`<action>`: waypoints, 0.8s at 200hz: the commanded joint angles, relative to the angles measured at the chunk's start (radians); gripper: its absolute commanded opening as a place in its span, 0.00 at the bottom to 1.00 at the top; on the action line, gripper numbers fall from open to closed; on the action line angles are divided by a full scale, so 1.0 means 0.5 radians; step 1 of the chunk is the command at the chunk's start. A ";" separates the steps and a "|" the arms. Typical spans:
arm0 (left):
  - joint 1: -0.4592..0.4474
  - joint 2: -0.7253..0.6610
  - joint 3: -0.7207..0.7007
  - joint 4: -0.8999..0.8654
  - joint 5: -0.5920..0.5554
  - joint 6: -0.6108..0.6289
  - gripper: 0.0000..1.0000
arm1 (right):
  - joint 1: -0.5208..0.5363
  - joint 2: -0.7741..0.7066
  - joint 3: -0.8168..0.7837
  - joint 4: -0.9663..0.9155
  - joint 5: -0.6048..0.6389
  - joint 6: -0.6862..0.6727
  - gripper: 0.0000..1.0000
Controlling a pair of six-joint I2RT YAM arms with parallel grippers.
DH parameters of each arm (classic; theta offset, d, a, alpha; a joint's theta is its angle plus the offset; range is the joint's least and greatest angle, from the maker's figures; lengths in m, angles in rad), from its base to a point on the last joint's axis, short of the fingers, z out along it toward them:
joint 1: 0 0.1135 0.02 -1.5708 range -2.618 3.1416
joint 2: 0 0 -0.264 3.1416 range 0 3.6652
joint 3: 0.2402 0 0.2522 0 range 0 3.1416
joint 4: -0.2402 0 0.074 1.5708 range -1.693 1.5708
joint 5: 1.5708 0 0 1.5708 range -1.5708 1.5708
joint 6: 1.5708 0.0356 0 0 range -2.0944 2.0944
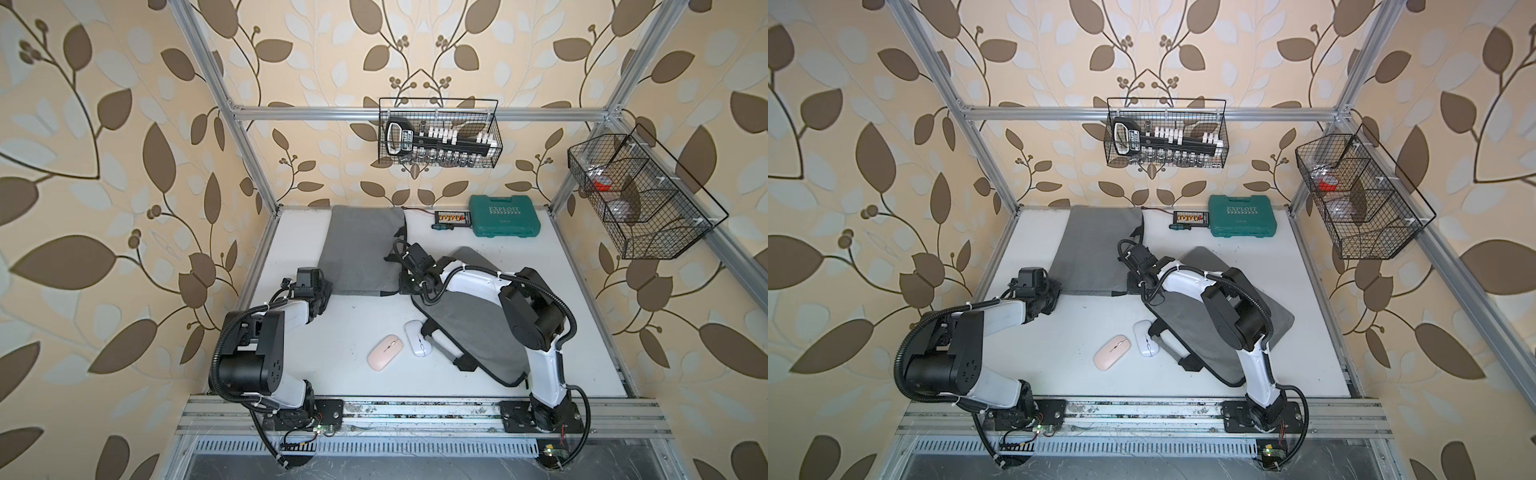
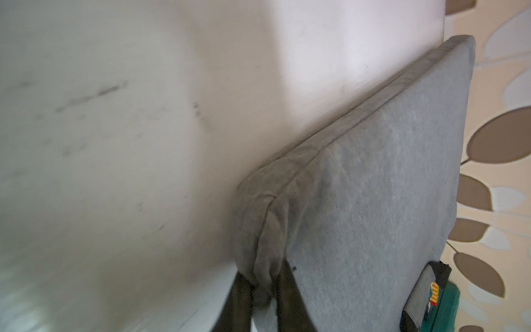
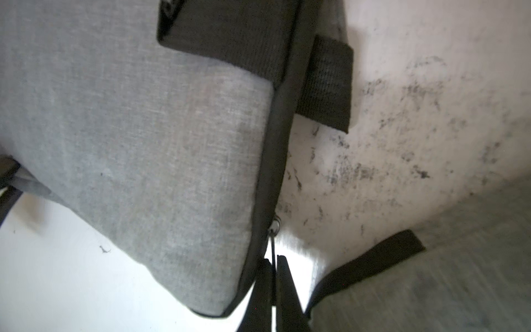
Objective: Put the mouse into the laptop bag
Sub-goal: Unzip the zipper on the zippered laptop bag.
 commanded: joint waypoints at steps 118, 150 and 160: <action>-0.002 -0.501 -0.325 -0.365 -0.239 -0.183 0.00 | 0.294 0.015 -0.048 0.090 -0.122 0.390 0.00; -0.012 -1.133 -0.604 -0.651 -0.297 -0.256 0.26 | 0.135 0.080 0.029 0.056 -0.079 0.361 0.00; -0.019 -1.319 -0.669 -0.728 -0.300 -0.263 0.65 | 0.089 0.102 0.060 0.043 -0.054 0.341 0.00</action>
